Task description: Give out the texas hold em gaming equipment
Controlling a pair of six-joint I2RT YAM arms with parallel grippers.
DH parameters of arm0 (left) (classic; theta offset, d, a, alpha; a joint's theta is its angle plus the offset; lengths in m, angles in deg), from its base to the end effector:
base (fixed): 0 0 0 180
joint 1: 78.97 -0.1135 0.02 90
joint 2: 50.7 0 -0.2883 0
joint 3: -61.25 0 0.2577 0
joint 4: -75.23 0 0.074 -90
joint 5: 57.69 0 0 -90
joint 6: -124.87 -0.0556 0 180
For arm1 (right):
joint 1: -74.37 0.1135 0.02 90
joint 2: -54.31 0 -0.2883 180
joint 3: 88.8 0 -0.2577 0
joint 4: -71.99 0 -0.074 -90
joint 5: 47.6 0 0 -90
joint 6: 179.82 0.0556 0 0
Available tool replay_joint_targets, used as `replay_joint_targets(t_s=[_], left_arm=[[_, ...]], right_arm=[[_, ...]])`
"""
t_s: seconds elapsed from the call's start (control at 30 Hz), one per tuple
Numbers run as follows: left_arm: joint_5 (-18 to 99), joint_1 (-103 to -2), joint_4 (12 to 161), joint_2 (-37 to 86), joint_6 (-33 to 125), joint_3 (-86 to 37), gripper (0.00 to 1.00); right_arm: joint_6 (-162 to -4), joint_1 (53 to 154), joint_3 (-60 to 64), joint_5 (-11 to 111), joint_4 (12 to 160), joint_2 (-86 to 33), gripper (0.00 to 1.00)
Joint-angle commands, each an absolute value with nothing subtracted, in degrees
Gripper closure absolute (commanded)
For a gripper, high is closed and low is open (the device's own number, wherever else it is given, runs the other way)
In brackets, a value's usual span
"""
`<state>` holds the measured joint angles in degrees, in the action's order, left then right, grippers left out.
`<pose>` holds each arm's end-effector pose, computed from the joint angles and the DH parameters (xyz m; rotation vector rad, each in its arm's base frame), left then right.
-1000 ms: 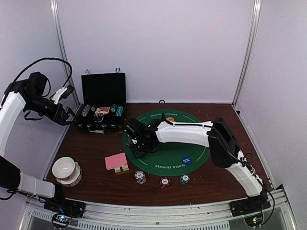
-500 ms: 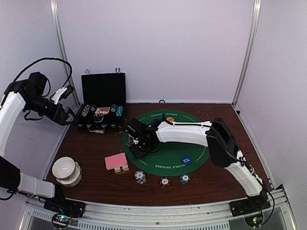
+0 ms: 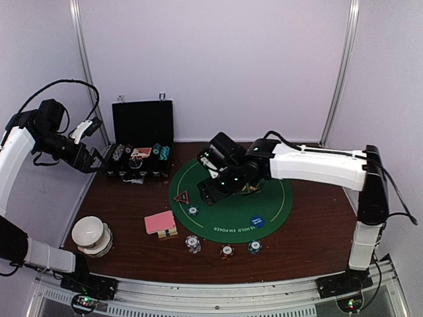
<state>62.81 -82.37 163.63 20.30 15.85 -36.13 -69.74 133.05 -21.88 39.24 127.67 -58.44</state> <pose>0.2155 -0.0155 0.3929 0.5104 2.4656 -0.5501 0.2432 0.3938 0.2743 -0.8390 2.4636 0.4596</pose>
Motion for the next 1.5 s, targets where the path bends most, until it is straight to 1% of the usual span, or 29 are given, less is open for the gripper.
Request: replay_joint_targets(t_s=[0.0, 0.17, 0.33, 0.5, 0.83, 1.27, 1.37, 1.47], left_arm=[[62.8, -82.7, 163.6, 19.2, 14.9, -37.1, 0.02], [62.7, -82.7, 163.5, 19.2, 14.7, -37.1, 0.02], [62.4, -82.7, 163.6, 19.5, 14.6, -37.0, 0.02], [62.9, -82.7, 163.5, 19.4, 14.8, -37.2, 0.02], [62.5, -82.7, 163.7, 19.4, 14.9, -37.5, 0.02], [62.4, -82.7, 163.7, 19.4, 14.8, -37.7, 0.02], [62.5, -82.7, 163.7, 19.5, 14.8, -37.7, 0.02], [62.7, -82.7, 163.7, 19.6, 14.8, -37.6, 0.02]], right_arm=[[-65.3, 132.8, -8.9, 37.2, 130.8, -49.0, 0.21], [-60.5, 132.9, 5.6, 39.5, 132.3, -39.7, 0.15], [-57.8, 132.9, 14.5, 42.1, 131.1, -36.6, 0.13], [-56.7, 132.9, 17.7, 44.5, 127.3, -38.8, 0.13], [-57.0, 132.9, 17.9, 46.8, 123.5, -43.1, 0.14], [-57.4, 133.1, 19.3, 45.9, 123.0, -45.6, 0.27], [-57.4, 133.2, 19.1, 45.8, 123.3, -45.4, 0.32], [-57.5, 133.4, 18.7, 45.7, 123.7, -45.0, 0.38]])
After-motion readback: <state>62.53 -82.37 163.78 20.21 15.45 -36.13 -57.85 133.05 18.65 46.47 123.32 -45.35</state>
